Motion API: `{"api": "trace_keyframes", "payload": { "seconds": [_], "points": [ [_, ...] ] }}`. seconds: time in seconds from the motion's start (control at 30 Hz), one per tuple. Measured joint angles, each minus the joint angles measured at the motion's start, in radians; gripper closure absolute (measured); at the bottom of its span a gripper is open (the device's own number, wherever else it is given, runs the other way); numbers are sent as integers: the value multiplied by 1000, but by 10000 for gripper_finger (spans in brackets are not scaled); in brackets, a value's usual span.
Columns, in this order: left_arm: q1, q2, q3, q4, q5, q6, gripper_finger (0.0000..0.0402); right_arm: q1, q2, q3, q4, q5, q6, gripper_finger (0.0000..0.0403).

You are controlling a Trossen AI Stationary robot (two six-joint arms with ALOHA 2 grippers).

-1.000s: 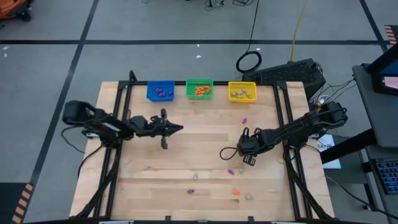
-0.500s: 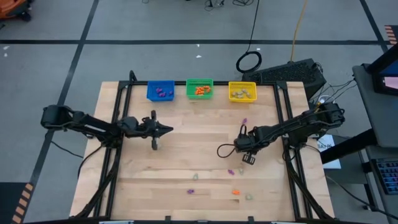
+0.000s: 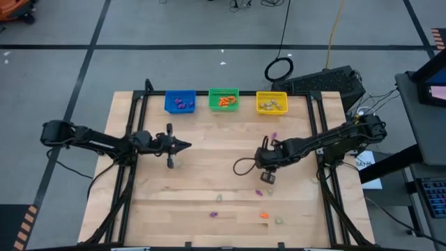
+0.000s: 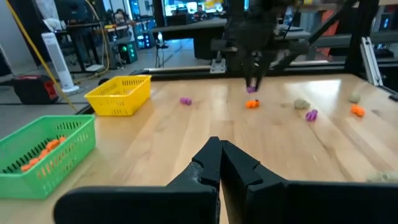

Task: Sort Halloween decoration
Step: Put the purple skeleton toy into the blue basket

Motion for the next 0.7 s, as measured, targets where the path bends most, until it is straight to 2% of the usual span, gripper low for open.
{"api": "trace_keyframes", "payload": {
  "seconds": [0.37,0.5,0.7],
  "points": [
    [0,-121,-4,-96,2,26,394,-106,132,2,563,123,-157,379],
    [0,-185,-4,-167,2,28,394,-156,210,6,778,123,-221,379],
    [0,-294,-4,-286,2,28,394,-214,358,179,836,123,-313,379]
  ]
}}
